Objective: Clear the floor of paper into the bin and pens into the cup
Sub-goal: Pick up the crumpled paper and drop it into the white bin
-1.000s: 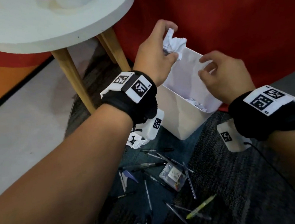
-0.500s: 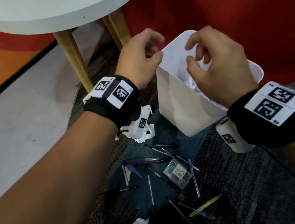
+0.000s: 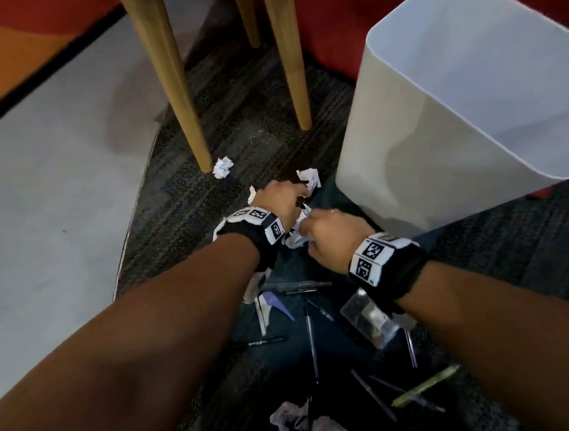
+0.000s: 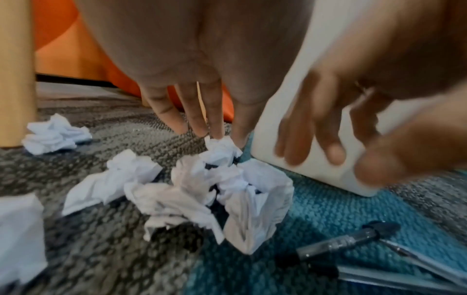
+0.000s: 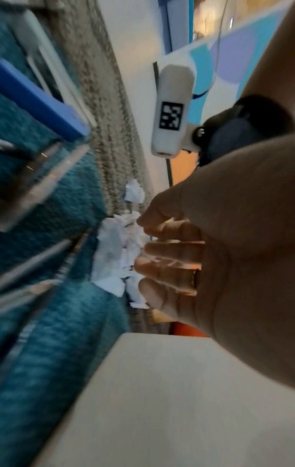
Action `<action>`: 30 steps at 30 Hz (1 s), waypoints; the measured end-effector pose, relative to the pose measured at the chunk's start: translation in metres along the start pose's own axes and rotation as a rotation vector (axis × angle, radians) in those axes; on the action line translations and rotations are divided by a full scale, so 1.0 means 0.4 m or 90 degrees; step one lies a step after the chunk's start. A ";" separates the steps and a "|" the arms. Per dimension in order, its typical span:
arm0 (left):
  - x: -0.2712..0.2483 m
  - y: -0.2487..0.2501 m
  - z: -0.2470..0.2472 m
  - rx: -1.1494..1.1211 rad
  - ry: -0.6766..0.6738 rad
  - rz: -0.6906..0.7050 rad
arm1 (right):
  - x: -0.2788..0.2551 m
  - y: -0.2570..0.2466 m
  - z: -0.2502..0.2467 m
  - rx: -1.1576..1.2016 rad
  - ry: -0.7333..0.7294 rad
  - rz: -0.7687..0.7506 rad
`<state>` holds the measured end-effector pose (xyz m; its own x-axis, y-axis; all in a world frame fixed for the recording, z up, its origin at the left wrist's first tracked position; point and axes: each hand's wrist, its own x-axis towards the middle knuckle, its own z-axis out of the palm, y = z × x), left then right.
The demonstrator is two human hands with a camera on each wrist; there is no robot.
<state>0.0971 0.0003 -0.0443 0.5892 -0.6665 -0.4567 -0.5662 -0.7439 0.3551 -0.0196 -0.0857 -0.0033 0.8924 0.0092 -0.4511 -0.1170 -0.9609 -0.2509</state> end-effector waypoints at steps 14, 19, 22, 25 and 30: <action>0.034 -0.053 0.091 0.147 -0.003 0.051 | 0.048 0.062 0.207 0.092 -0.057 0.076; 0.044 -0.048 0.090 0.177 -0.013 0.025 | 0.029 0.082 0.203 0.056 -0.007 0.073; 0.043 -0.034 0.089 0.187 0.007 0.010 | 0.003 0.082 0.133 -0.001 0.009 0.059; 0.030 -0.020 0.095 0.199 0.030 -0.005 | -0.039 0.071 0.025 -0.095 0.003 0.013; 0.008 0.005 0.076 0.131 0.069 -0.024 | -0.108 0.040 -0.120 -0.168 0.089 -0.165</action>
<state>0.0801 -0.0017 -0.0699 0.6641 -0.6481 -0.3728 -0.6419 -0.7499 0.1601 -0.0391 -0.1147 0.0533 0.9304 0.2411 -0.2760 0.2205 -0.9698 -0.1040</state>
